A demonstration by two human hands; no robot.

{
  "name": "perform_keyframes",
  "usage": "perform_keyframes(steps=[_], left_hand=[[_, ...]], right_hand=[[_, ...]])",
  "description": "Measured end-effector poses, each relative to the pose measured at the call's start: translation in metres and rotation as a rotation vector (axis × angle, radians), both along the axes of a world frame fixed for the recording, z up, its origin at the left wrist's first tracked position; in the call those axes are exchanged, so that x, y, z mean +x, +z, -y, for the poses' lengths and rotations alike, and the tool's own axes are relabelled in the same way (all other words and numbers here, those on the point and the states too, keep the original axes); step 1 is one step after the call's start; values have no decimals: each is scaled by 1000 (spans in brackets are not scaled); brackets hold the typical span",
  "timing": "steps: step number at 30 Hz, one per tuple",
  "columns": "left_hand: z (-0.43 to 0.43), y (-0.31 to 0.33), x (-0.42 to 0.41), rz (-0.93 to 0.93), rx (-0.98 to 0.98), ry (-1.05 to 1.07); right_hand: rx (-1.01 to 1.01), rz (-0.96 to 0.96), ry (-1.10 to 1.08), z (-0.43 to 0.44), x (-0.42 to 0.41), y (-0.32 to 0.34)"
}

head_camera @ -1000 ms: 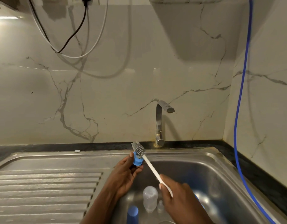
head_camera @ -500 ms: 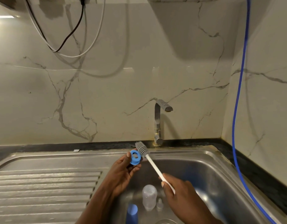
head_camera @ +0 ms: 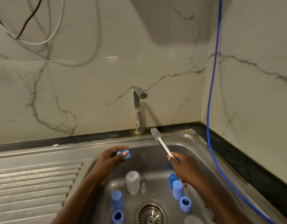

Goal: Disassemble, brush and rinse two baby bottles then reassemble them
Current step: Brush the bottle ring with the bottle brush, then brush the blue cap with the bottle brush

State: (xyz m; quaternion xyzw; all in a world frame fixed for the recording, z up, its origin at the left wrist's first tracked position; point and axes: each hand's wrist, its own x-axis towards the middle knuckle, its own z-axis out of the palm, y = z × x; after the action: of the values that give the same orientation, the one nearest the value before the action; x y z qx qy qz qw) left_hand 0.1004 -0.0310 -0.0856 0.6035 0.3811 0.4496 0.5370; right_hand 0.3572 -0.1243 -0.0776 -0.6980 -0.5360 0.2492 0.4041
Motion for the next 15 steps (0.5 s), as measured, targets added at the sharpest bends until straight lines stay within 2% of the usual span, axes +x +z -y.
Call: perform_keyframes(steps=[5,10,12,15], left_hand=[[7,7,24,-204,112,15],[-7,-7,56,-493,242,58],[-17,-17,69,-644,277,84],[-28,-32,90,-924,335,11]], right_hand=[[-59,-79,12,-4,-1,-12],[-35,-121,-7,-5,0,-14],[-20,-108,-12,-6,1,-15],[-17,-92,-9,-7,2,-16]])
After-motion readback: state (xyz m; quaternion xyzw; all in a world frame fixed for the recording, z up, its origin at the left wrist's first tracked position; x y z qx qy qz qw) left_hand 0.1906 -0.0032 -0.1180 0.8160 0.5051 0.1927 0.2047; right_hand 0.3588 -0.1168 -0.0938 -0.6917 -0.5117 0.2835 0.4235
